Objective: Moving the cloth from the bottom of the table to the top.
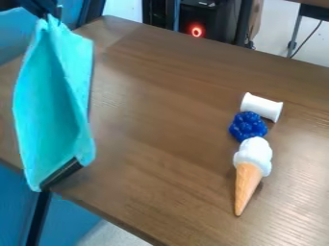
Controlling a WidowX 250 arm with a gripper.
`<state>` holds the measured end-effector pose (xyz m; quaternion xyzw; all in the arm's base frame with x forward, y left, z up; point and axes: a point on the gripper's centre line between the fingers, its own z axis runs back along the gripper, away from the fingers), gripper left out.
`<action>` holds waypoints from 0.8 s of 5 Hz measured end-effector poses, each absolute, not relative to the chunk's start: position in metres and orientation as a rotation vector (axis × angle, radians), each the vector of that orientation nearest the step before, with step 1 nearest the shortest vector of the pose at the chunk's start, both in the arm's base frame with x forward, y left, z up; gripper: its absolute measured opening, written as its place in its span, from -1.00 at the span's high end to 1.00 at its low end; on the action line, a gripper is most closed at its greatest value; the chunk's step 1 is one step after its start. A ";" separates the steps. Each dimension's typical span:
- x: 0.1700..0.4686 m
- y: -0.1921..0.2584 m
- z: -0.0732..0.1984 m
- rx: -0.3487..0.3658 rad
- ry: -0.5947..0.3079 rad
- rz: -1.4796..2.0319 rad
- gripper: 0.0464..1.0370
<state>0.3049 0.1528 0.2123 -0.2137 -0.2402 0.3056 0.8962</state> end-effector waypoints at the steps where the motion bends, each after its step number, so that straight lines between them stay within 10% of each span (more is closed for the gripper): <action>1: 0.324 0.146 0.206 -0.436 -0.517 0.687 0.96; 4: 0.378 0.086 0.168 -0.398 -0.466 0.794 0.96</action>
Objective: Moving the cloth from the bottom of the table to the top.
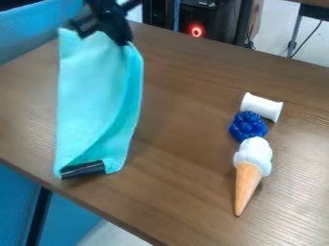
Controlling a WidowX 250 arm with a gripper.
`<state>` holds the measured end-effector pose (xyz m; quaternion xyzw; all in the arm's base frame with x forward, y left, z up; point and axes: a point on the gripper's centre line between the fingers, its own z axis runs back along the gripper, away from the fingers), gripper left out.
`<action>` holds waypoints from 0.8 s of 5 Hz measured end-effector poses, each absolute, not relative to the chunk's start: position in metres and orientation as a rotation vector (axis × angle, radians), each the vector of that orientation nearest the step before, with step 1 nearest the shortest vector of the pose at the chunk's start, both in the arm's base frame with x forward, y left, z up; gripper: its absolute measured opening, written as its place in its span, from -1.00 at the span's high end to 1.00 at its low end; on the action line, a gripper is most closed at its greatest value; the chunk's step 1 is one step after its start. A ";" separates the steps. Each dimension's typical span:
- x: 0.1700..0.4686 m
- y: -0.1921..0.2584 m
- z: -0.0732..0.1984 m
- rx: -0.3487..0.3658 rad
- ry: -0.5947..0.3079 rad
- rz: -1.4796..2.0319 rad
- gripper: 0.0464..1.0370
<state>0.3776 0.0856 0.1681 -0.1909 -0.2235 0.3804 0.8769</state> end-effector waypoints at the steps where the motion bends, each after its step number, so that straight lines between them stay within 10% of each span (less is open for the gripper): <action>1: 0.401 0.054 0.156 -0.362 -0.446 0.778 0.96; 4: 0.451 0.005 0.110 -0.281 -0.406 0.807 0.96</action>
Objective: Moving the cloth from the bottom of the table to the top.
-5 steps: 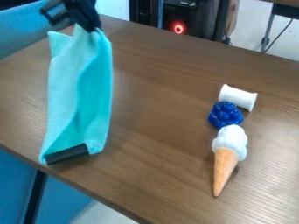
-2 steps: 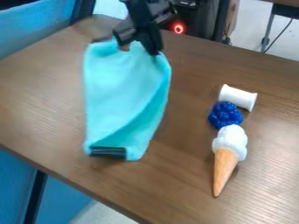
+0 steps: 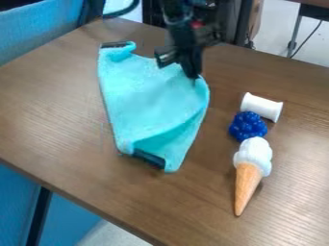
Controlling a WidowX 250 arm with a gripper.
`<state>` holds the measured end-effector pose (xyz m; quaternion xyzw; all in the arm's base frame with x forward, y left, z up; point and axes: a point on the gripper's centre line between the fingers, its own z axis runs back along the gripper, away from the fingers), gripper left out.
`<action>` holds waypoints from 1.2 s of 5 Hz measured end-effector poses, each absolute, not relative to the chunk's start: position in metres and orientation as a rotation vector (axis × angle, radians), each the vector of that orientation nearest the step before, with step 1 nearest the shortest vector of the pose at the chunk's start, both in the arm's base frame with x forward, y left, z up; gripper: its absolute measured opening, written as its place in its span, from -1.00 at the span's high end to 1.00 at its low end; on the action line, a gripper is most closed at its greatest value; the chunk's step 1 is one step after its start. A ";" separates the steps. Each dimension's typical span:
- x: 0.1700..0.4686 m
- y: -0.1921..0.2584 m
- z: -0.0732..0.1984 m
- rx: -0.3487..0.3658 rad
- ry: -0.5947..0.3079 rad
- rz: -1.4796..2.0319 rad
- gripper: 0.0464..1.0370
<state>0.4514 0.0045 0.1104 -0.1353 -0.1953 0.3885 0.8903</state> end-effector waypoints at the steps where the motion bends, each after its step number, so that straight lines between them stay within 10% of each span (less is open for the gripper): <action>1: 0.463 -0.014 0.101 -0.286 -0.397 0.785 0.92; 4: 0.480 -0.038 0.123 -0.343 -0.442 0.662 -0.56; 6: 0.470 -0.033 0.171 -0.476 -0.512 0.414 -0.93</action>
